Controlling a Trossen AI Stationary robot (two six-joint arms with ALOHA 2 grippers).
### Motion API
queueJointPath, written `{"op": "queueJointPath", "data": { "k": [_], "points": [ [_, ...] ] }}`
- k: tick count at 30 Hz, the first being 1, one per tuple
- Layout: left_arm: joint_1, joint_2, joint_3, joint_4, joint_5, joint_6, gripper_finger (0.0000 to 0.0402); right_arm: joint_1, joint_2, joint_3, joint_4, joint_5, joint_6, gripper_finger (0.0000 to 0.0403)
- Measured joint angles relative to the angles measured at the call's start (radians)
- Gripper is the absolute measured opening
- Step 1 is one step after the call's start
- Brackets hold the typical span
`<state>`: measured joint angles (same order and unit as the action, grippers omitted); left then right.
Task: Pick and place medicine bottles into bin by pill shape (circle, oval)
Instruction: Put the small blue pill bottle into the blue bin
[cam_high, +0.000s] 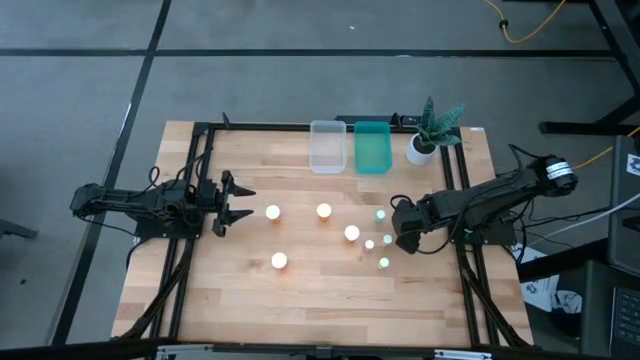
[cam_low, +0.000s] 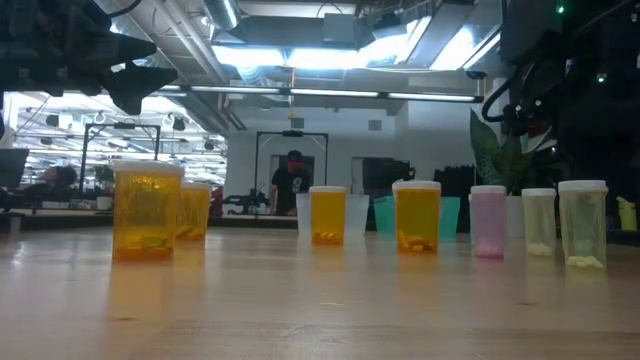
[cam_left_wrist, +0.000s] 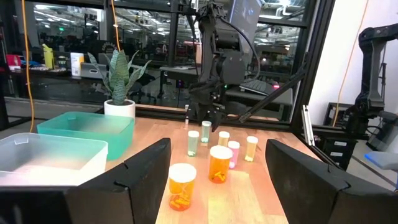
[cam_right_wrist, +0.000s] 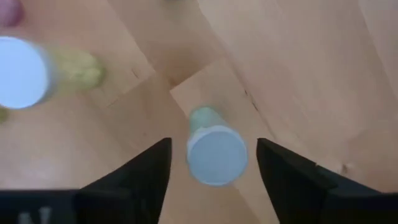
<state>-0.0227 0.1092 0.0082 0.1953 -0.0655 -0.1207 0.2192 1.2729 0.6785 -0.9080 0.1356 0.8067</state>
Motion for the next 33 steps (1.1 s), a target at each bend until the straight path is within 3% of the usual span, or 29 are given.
{"op": "queueJointPath", "data": {
  "k": [10,20,25,28,33],
  "points": [
    [0.0,0.0,0.0,0.0,0.0,0.0,0.0254,-0.009,0.007,0.044,-0.033,0.081,-0.053,0.0111],
    [0.0,0.0,0.0,0.0,0.0,0.0,0.0254,-0.223,0.007,0.31,-0.105,0.224,-0.436,0.0111],
    [0.0,0.0,0.0,0.0,0.0,0.0,0.0254,-0.393,0.008,0.438,-0.009,0.311,-0.628,0.0111],
    [0.0,0.0,0.0,0.0,0.0,0.0,0.0254,-0.51,0.016,0.482,0.103,0.301,-0.726,0.0111],
    [0.0,0.0,0.0,0.0,0.0,0.0,0.0254,-0.697,0.105,0.543,0.181,0.199,-0.814,0.0111]
  ]
}}
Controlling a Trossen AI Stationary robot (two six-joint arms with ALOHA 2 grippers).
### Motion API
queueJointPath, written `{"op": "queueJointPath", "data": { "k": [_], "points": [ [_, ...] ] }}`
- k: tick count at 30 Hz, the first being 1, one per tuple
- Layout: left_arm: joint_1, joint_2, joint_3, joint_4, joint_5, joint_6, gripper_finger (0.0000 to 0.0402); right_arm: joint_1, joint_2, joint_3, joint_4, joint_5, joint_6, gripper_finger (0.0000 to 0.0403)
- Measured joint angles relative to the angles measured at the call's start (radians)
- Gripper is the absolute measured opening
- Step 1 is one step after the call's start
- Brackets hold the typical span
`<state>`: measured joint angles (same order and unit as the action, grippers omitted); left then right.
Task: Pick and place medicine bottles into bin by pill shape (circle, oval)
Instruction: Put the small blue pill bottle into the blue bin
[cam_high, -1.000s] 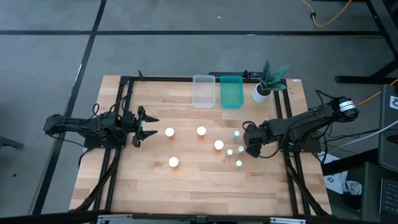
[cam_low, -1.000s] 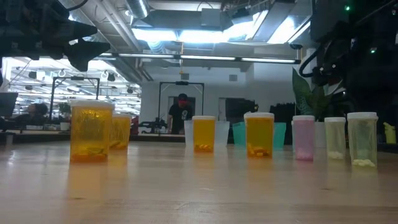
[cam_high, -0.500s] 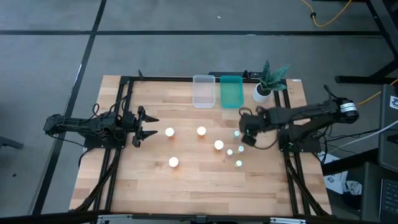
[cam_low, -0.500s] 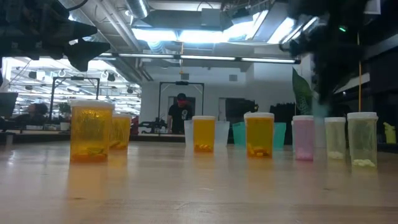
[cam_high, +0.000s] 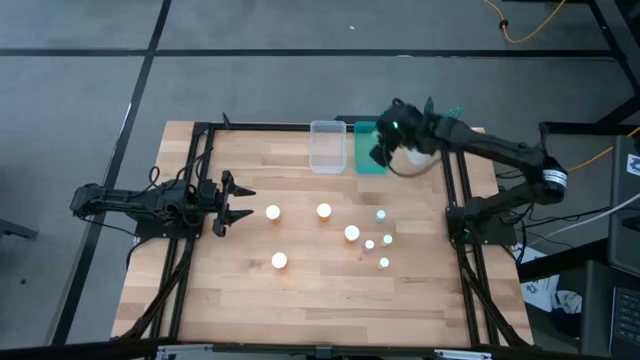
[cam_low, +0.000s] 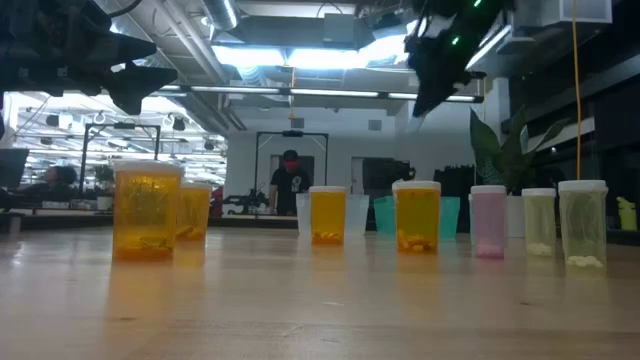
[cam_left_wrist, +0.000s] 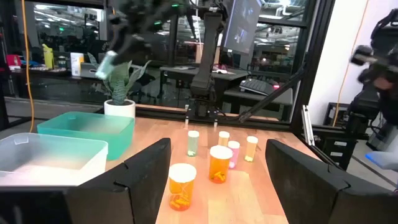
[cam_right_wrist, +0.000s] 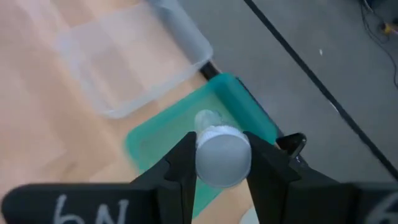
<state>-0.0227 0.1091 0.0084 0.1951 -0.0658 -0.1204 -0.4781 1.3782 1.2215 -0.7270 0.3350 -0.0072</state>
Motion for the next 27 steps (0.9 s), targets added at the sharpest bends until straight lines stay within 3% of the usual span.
{"op": "queueJointPath", "data": {
  "k": [11,21,27],
  "points": [
    [0.0,0.0,0.0,0.0,0.0,-0.006,0.0254,-0.218,0.336,0.089,-0.003,-0.18,-0.109,0.0117],
    [0.0,0.0,0.0,0.0,0.0,0.025,0.0254,-0.234,0.473,0.154,0.033,-0.185,-0.159,0.0114],
    [0.0,0.0,0.0,-0.001,0.0,0.024,0.0254,-0.238,0.523,0.162,0.038,-0.273,-0.163,0.0123]
  ]
}}
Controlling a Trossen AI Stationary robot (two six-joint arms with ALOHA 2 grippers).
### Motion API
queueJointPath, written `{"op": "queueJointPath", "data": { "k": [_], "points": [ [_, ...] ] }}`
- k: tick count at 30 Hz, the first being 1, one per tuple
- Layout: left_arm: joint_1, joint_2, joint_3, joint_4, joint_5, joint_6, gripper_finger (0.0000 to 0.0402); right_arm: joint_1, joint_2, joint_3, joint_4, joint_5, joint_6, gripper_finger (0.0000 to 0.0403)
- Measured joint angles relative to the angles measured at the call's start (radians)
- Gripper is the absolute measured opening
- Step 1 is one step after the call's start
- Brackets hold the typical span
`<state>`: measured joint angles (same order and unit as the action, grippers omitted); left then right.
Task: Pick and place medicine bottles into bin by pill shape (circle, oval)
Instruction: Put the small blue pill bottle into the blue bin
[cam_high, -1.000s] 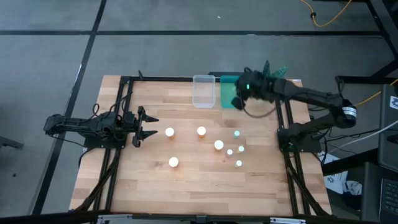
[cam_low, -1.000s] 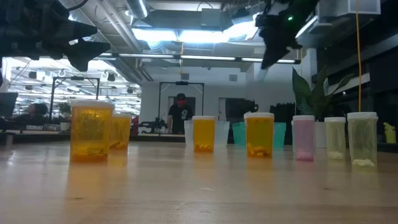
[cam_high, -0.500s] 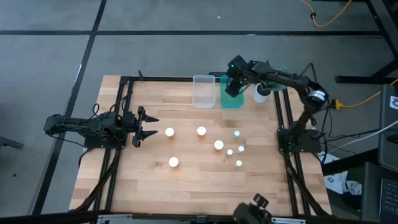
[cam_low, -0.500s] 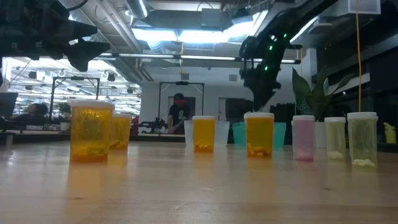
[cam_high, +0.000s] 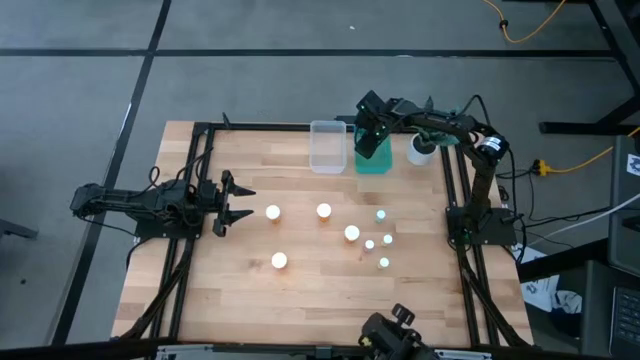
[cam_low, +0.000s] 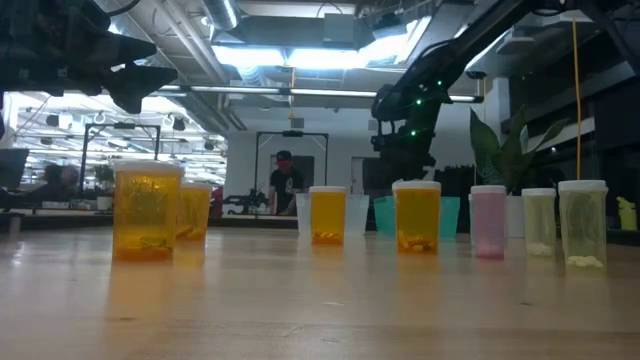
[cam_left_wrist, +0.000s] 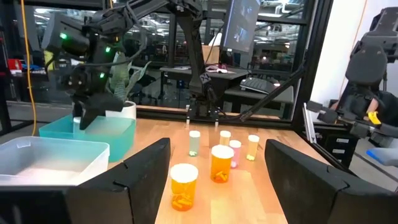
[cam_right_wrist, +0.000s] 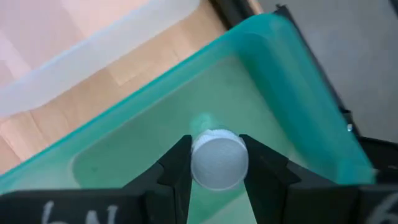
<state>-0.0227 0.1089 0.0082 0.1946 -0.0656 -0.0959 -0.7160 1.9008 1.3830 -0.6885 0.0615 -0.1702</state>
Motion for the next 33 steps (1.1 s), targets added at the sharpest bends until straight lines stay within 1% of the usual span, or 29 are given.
{"op": "queueJointPath", "data": {
  "k": [4,13,15,20,24,28,33],
  "points": [
    [0.0,0.0,0.0,0.0,0.0,0.0,0.0254,-0.001,0.019,0.0,0.0,-0.004,-0.002,0.0131],
    [0.0,0.0,0.0,-0.001,0.0,-0.001,0.0254,-0.001,0.004,0.014,-0.013,-0.003,-0.018,0.0181],
    [0.0,0.0,0.0,-0.001,0.0,-0.001,0.0254,-0.001,-0.006,0.053,-0.079,-0.003,0.009,0.0188],
    [0.0,0.0,0.0,-0.001,0.0,-0.001,0.0254,0.023,-0.048,0.161,-0.313,-0.002,0.084,0.0191],
    [0.0,0.0,0.0,-0.001,0.0,-0.002,0.0254,0.081,-0.125,0.167,-0.454,-0.007,0.116,0.0185],
    [0.0,0.0,0.0,-0.001,0.0,-0.002,0.0254,0.164,-0.205,0.166,-0.591,-0.011,0.152,0.0179],
    [0.0,0.0,0.0,-0.001,0.0,-0.002,0.0254,0.292,-0.31,0.149,-0.644,-0.011,0.217,0.0173]
  ]
}}
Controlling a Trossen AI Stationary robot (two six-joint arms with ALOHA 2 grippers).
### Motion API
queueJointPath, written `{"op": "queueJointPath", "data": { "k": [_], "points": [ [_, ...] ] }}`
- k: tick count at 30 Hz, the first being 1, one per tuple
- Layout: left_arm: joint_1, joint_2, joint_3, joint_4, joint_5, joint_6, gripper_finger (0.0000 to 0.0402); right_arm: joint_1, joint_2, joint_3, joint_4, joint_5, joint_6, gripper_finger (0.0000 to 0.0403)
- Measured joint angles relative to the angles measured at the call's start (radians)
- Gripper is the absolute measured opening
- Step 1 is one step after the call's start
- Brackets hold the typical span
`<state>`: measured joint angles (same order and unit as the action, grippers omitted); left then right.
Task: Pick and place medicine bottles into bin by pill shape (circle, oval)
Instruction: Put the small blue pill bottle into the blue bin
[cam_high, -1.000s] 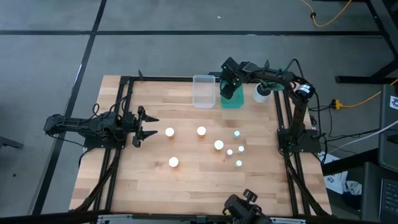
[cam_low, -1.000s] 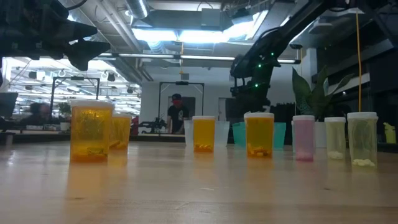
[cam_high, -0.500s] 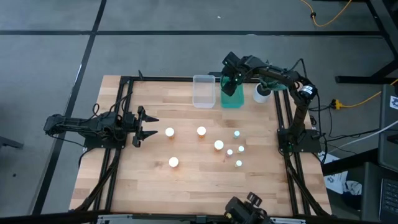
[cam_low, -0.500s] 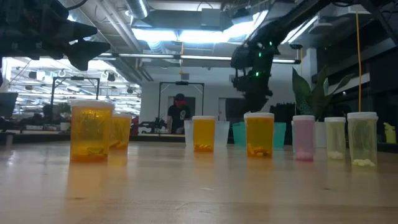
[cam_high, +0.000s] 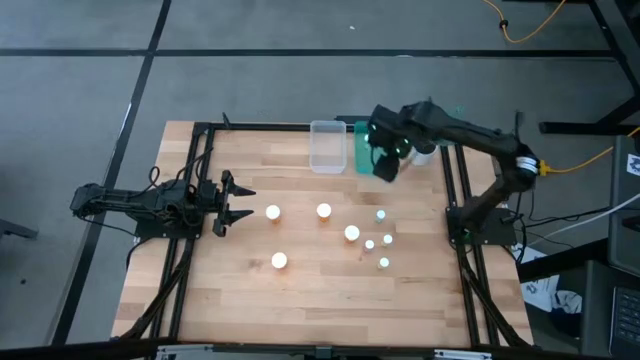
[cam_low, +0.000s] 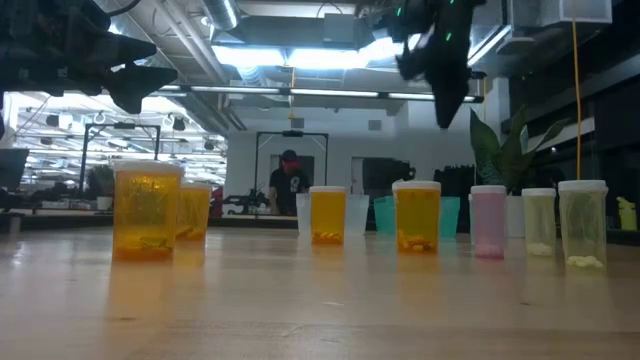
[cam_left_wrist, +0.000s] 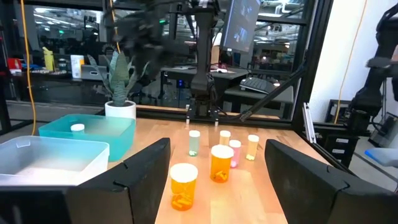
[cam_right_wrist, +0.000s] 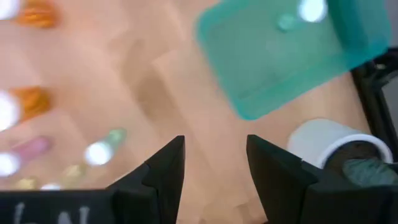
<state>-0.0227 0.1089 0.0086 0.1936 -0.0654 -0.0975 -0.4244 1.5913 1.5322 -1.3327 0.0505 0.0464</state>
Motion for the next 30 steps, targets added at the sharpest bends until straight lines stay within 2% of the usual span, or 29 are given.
{"op": "queueJointPath", "data": {
  "k": [7,15,23,30],
  "points": [
    [0.0,0.0,0.0,0.0,0.0,0.0,0.0254,0.162,-0.215,-0.218,0.057,-0.001,0.064,0.0171],
    [0.0,0.0,0.0,0.0,0.0,0.001,0.0254,0.255,-0.394,-0.518,0.171,-0.001,0.258,0.0171],
    [0.0,0.0,0.0,0.0,-0.003,0.032,0.0254,0.308,-0.408,-0.689,0.215,0.0,0.314,0.0171],
    [0.0,0.0,0.0,0.001,-0.003,0.053,0.0254,0.319,-0.405,-0.709,0.292,0.0,0.301,0.0171]
  ]
}}
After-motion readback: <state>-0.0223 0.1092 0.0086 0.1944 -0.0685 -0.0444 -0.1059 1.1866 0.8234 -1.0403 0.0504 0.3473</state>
